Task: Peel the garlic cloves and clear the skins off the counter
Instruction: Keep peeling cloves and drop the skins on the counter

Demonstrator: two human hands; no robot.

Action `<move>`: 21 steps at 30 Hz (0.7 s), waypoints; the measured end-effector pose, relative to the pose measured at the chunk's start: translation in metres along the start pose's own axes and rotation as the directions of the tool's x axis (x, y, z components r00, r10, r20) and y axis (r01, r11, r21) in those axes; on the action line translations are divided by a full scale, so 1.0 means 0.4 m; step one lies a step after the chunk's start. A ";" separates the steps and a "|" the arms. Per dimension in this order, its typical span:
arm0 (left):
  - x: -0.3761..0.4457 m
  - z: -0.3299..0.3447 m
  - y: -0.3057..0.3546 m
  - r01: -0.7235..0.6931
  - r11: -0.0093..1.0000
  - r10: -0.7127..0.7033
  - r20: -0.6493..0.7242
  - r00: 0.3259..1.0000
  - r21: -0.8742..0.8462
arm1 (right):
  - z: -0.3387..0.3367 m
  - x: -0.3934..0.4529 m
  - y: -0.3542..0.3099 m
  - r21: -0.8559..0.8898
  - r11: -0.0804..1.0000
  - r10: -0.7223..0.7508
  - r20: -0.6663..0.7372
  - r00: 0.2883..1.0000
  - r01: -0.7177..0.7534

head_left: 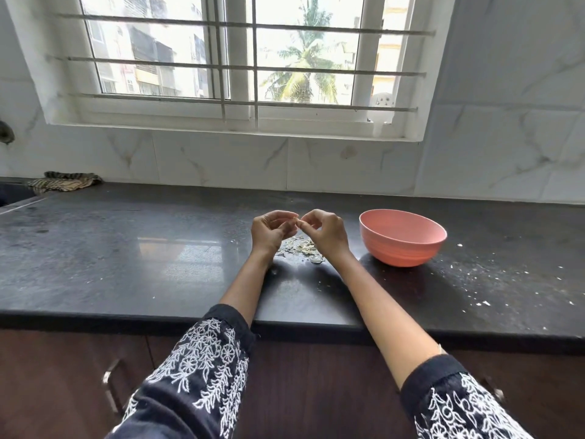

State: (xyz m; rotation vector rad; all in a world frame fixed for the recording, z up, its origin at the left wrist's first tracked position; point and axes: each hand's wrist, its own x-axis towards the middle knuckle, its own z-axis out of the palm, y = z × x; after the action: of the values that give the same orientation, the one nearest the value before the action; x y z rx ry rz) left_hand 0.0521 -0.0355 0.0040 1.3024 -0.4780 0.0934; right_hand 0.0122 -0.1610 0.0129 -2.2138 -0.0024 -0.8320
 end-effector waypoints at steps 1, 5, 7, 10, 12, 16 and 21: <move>0.000 0.000 -0.001 -0.001 1.000 0.001 -0.001 1.000 0.007 | 0.001 0.000 0.000 0.003 1.000 0.003 0.006 1.000 -0.003; 0.002 0.002 -0.002 -0.006 0.999 0.006 -0.009 1.000 0.036 | 0.001 0.002 0.002 -0.008 1.000 0.013 0.015 1.000 -0.013; 0.003 0.003 -0.001 -0.004 0.999 0.004 -0.009 1.000 0.049 | 0.001 0.004 0.005 -0.017 1.000 0.025 0.017 1.000 -0.025; 0.004 0.003 -0.003 -0.012 0.997 0.013 -0.011 1.000 0.070 | 0.001 0.005 0.007 -0.035 0.999 0.036 0.021 0.999 -0.035; 0.006 0.004 -0.006 -0.019 0.995 0.021 -0.016 1.000 0.100 | -0.001 0.005 0.007 -0.063 0.997 0.044 0.031 0.999 -0.042; 0.011 0.005 -0.010 -0.042 0.983 0.045 -0.011 0.999 0.181 | -0.011 0.001 0.003 -0.107 0.992 0.073 0.045 0.996 -0.067; 0.007 0.005 -0.013 -0.074 0.968 0.073 0.013 0.997 0.239 | -0.017 -0.006 -0.002 -0.180 0.980 0.093 0.059 0.994 -0.081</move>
State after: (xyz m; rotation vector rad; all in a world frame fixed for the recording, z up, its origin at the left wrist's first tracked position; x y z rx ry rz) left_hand 0.0557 -0.0393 0.0009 1.5215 -0.5305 0.2156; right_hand 0.0064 -0.1641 0.0156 -2.3897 0.1399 -0.7339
